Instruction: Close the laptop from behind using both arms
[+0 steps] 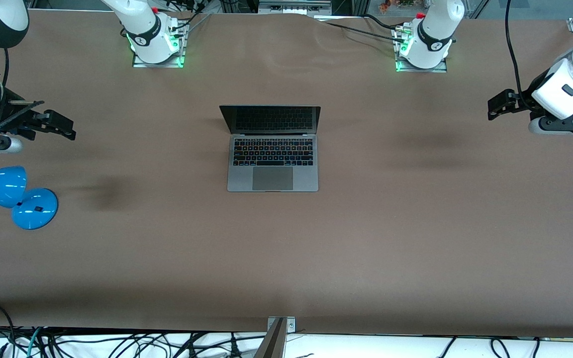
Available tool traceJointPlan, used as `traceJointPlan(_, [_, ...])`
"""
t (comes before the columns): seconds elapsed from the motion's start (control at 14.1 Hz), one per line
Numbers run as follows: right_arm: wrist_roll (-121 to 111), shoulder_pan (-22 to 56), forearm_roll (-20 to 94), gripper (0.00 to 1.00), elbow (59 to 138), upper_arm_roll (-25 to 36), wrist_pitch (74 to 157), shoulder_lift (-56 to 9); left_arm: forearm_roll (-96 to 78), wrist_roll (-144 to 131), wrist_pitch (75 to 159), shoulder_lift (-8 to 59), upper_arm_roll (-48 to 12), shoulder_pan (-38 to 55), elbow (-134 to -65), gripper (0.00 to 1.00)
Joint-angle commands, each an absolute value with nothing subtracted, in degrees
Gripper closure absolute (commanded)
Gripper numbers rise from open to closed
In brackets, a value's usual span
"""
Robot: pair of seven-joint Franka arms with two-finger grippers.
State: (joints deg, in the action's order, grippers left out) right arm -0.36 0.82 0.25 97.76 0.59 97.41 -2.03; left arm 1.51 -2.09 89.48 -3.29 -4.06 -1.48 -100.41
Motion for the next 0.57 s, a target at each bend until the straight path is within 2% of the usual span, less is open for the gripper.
traceJointPlan(0.0, [-0.1, 0.3, 0.9, 0.0, 99.3, 0.1, 97.0, -0.2, -2.2, -1.8, 88.6, -5.0, -4.6, -1.8, -100.6, 0.0])
traceJointPlan(0.5, [-1.5, 0.2, 0.9, 0.0, 99.1, 0.1, 98.2, -0.4, -2.9, -4.4, 87.0, -5.5, -6.3, -1.7, -100.5, 0.0])
